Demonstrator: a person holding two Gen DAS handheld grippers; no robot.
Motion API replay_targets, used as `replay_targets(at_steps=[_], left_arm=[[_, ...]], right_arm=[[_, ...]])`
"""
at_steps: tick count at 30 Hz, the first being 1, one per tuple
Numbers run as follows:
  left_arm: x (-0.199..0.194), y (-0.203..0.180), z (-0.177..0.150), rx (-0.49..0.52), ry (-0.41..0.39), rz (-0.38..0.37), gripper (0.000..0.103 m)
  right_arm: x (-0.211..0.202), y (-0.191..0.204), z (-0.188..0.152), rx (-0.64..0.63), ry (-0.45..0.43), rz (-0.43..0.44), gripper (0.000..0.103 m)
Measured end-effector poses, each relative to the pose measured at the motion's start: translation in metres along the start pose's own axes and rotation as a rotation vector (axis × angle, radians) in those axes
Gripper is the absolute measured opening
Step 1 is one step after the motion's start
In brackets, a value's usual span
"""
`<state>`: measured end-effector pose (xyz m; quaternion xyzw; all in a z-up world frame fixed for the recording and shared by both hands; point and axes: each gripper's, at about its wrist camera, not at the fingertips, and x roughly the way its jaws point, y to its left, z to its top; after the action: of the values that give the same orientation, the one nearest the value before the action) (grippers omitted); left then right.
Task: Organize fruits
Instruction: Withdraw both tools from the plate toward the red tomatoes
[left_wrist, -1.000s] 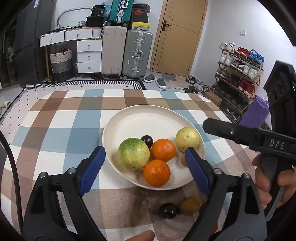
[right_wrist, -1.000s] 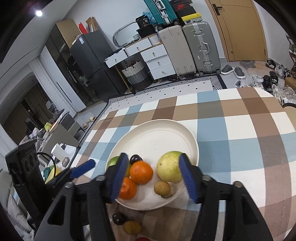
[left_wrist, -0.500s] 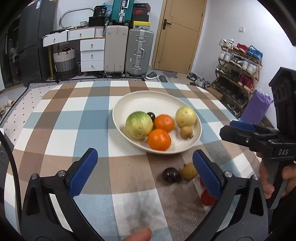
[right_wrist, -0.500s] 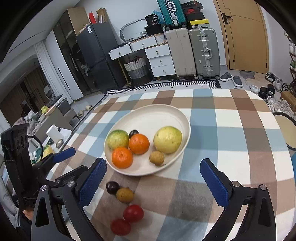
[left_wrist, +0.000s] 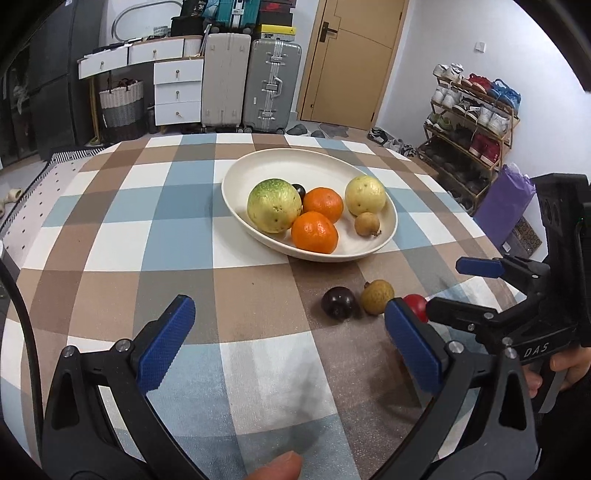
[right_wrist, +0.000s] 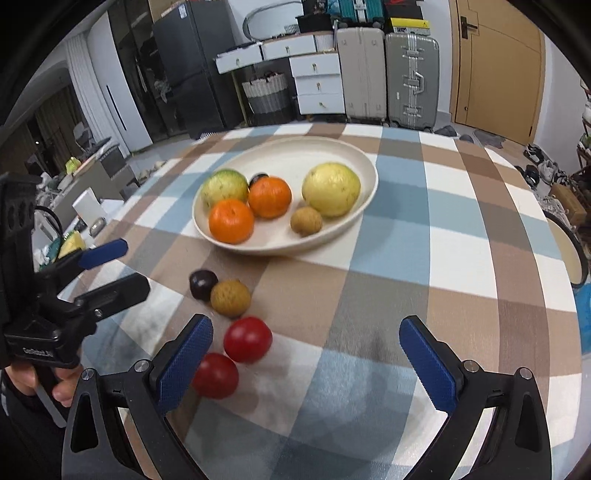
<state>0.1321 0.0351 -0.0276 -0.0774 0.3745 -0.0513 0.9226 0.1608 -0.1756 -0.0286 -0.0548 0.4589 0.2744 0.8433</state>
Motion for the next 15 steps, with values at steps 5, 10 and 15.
replay_targets(at_steps=[5, 10, 15], left_arm=[[0.003, 0.003, 0.0, -0.016, 0.002, 0.011, 0.102], [0.006, 0.011, -0.001, -0.037, 0.015, 0.012, 0.102], [0.008, 0.014, -0.001, -0.045, 0.018, 0.017, 0.102]], right_arm=[[0.01, 0.002, 0.0, 0.035, 0.045, 0.004, 0.103], [0.025, 0.014, 0.003, -0.004, 0.082, -0.06, 0.103], [0.034, 0.019, 0.007, -0.007, 0.106, -0.099, 0.103]])
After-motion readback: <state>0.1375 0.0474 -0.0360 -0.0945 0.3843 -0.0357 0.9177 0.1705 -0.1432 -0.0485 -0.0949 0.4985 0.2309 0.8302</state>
